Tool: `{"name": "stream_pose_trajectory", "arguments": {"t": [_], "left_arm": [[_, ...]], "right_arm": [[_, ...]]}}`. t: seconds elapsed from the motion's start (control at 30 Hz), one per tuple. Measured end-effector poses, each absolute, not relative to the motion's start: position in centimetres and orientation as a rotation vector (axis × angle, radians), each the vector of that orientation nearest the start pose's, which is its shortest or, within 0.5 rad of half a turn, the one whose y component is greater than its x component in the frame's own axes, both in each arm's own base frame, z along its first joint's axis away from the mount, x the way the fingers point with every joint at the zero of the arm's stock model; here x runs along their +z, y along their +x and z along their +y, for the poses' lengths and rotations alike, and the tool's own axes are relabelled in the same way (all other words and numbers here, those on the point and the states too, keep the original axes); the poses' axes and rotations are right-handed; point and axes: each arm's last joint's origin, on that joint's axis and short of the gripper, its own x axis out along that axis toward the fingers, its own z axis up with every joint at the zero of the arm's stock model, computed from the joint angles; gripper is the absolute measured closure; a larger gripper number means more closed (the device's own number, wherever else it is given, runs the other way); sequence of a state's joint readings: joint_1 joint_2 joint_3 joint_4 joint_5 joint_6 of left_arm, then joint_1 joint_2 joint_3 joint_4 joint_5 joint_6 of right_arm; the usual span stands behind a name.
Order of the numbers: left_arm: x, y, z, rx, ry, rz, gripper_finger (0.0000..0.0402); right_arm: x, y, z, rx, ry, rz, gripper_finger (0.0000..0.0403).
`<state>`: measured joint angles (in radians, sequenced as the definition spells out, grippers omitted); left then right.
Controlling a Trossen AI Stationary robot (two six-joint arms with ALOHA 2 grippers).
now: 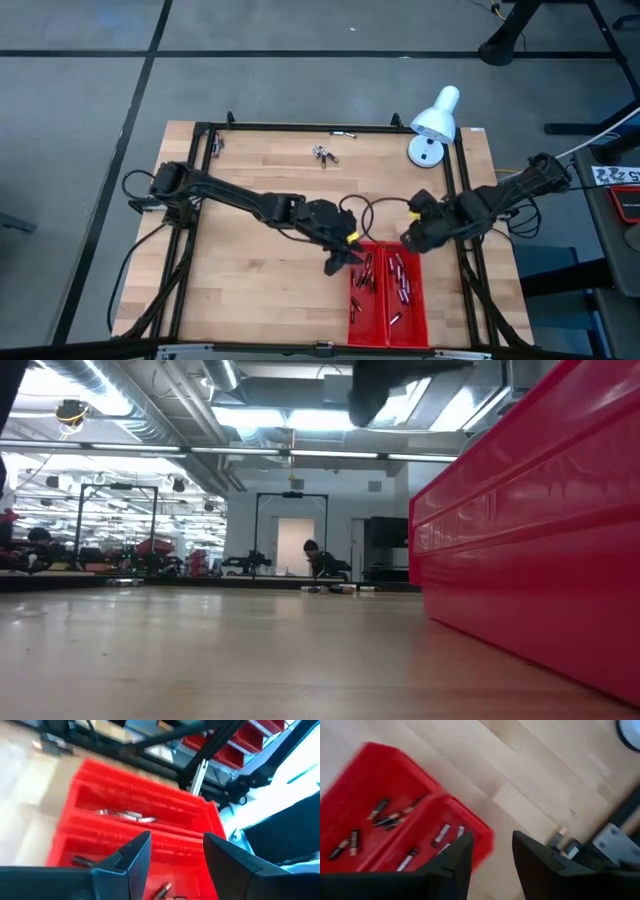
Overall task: Sort batteries
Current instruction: Put the black battery into the left red bin
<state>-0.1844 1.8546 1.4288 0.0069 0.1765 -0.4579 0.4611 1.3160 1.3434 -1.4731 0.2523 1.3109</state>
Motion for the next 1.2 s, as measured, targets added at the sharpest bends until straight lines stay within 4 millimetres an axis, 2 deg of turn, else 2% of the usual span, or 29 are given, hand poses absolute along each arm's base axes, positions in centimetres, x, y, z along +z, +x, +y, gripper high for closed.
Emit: {"name": "stream_pose_trajectory", "arguments": {"t": [0.13, 0.27, 0.6, 0.77, 0.93, 1.03, 1.2], "left_arm": [[28.4, 40.9, -8.2, -0.219, -0.384, 0.514, 0.0245], [29.0, 39.8, -7.9, -0.186, -0.338, 0.565, 0.0256], [27.9, 38.4, -8.0, -0.131, -0.322, 0.758, 0.0272], [27.9, 36.4, -6.9, -0.021, -0.301, 0.909, 0.028], [28.2, 34.9, -5.2, 0.137, -0.284, 0.994, 0.0287], [28.2, 34.5, -3.8, 0.221, -0.289, 1.019, 0.029], [27.7, 34.6, -0.4, 0.345, -0.374, 1.027, 0.0291]], "right_arm": [[32.9, 18.8, 6.8, -0.79, 0.643, 1.281, 0.0265], [31.7, 19.0, 5.2, -0.848, 0.726, 1.377, 0.0265], [27.5, 18.9, 1.8, -0.907, 0.679, 1.519, 0.0265], [26.5, 20.0, 1.5, -0.857, 0.695, 1.427, 0.0265], [26.5, 21.3, 1.5, -0.843, 0.679, 1.258, 0.0265], [26.8, 22.2, 1.4, -0.802, 0.671, 1.141, 0.0265], [27.4, 24.0, 2.4, -0.619, 0.598, 0.998, 0.0265]]}}
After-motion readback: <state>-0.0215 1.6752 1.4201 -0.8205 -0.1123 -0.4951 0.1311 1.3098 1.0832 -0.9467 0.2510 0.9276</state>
